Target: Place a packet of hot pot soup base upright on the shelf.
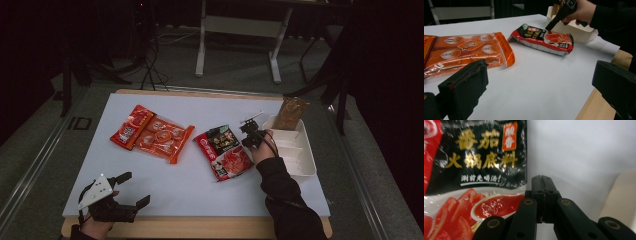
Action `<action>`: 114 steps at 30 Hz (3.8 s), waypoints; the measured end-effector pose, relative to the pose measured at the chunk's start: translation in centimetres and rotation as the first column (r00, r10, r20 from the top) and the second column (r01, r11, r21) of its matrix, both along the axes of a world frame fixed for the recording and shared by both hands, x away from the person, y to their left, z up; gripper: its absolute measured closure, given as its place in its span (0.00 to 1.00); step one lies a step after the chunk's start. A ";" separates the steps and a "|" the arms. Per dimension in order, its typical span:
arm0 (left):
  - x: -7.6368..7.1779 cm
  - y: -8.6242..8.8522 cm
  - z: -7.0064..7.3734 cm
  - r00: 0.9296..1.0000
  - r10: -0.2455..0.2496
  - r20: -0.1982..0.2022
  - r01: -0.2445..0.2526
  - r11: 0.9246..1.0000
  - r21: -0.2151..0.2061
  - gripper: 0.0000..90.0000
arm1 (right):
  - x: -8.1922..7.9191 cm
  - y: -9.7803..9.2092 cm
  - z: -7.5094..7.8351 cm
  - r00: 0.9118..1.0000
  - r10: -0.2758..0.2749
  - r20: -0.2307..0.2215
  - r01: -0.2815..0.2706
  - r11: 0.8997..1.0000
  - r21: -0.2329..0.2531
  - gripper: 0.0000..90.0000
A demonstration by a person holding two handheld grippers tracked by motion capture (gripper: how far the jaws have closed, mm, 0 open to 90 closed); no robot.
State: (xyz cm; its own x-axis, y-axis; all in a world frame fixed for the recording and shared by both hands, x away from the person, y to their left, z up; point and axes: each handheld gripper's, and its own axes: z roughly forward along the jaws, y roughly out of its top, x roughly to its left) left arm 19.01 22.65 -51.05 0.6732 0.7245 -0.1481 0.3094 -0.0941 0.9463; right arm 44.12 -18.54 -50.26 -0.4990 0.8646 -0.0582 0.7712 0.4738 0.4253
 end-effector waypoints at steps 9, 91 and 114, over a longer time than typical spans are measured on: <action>0.0 0.0 0.0 1.000 -0.004 -0.002 0.004 1.000 0.004 0.01 | 0.0 0.1 -0.6 0.999 0.021 -0.037 -0.021 1.000 -0.013 1.00; 4.3 -4.3 4.4 0.973 -0.196 -0.118 0.200 0.980 0.022 0.01 | -15.9 -3.4 9.4 0.904 0.231 0.359 -0.375 0.831 0.411 0.14; 10.8 -7.8 5.0 0.972 -0.153 -0.179 0.178 0.975 0.132 0.02 | -19.8 -5.4 9.2 0.829 0.154 0.538 -0.417 0.812 0.409 0.14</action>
